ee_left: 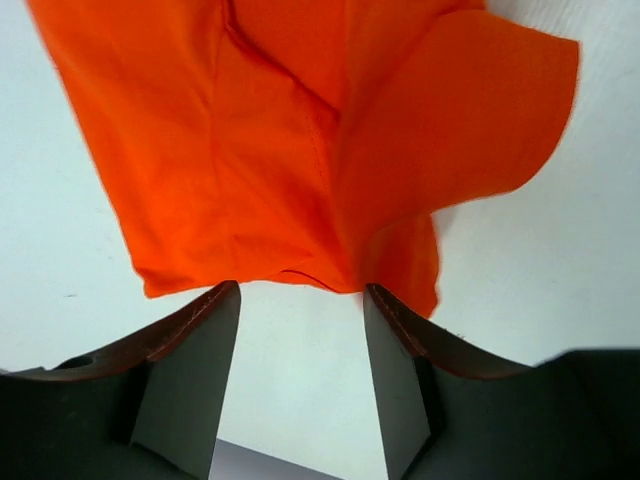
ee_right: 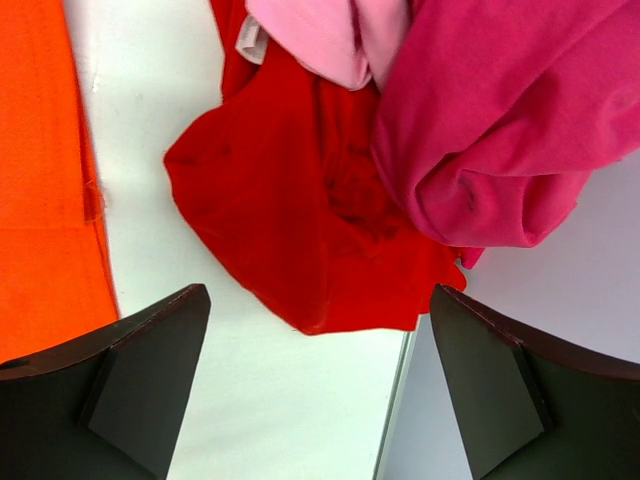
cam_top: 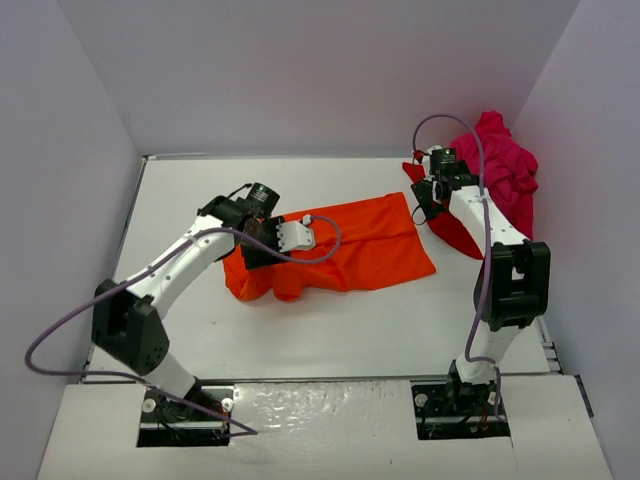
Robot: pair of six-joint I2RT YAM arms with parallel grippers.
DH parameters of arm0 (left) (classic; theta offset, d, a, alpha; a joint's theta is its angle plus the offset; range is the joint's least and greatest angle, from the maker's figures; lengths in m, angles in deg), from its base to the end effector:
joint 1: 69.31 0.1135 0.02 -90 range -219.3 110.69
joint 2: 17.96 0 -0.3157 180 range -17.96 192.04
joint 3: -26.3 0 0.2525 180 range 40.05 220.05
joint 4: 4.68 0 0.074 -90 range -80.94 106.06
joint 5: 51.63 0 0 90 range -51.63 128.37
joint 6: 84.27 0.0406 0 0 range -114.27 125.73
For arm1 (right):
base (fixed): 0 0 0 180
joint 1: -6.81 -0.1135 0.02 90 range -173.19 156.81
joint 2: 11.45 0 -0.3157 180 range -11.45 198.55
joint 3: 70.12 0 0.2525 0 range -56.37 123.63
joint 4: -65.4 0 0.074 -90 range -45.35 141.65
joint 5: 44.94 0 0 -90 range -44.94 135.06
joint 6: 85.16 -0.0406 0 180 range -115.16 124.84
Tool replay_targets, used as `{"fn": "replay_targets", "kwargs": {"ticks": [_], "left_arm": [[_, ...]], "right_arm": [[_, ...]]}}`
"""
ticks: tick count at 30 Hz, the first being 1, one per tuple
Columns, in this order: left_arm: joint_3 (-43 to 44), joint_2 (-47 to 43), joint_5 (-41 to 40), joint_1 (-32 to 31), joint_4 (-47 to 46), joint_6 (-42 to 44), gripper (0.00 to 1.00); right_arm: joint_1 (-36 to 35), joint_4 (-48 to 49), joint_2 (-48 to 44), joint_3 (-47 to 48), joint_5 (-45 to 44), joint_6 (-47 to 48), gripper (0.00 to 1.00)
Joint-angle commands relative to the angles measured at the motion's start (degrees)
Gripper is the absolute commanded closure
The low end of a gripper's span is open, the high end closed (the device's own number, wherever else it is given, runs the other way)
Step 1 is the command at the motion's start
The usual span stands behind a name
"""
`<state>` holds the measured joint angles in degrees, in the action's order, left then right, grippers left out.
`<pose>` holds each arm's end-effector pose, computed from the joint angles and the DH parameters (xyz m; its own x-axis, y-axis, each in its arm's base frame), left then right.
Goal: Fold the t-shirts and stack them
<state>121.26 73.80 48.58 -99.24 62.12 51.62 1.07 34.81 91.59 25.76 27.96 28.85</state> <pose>0.2845 -0.1721 0.3411 -0.1387 0.8952 -0.4235 0.9467 0.2454 0.2087 0.4300 0.0312 0.3205 -0.6117 -0.4524 -0.6490 -0.1239 0.8650 -0.4862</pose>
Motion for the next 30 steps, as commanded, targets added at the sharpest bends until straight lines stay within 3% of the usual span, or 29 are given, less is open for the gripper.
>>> {"fn": "replay_targets", "kwargs": {"ticks": [1,2,6,16,23,30], "left_arm": [[-5.0,-1.3,-2.2,2.1,-9.2,-1.9,0.38],[-6.4,-2.7,-3.3,2.6,-13.0,-2.4,0.33],[-8.0,-6.9,-3.5,3.0,-15.0,-2.5,0.31],[-6.5,-13.9,-2.3,0.0,0.1,0.8,0.36],[-9.6,-13.0,-3.1,-6.7,0.5,0.0,0.39],[-11.8,-10.0,-6.0,-14.6,-5.0,-3.2,0.40]], "right_arm": [[-0.5,1.8,-0.9,-0.9,-2.1,0.6,0.11],[-0.5,1.9,-0.7,-1.0,-2.2,0.7,0.11],[-0.6,1.9,0.0,-0.6,-2.1,0.4,0.11],[-0.8,2.3,0.8,-0.9,-2.6,0.0,0.11],[-1.5,2.2,0.6,-1.3,-3.7,0.0,0.11],[-1.4,2.3,0.3,-1.6,-5.1,0.7,0.10]]}}
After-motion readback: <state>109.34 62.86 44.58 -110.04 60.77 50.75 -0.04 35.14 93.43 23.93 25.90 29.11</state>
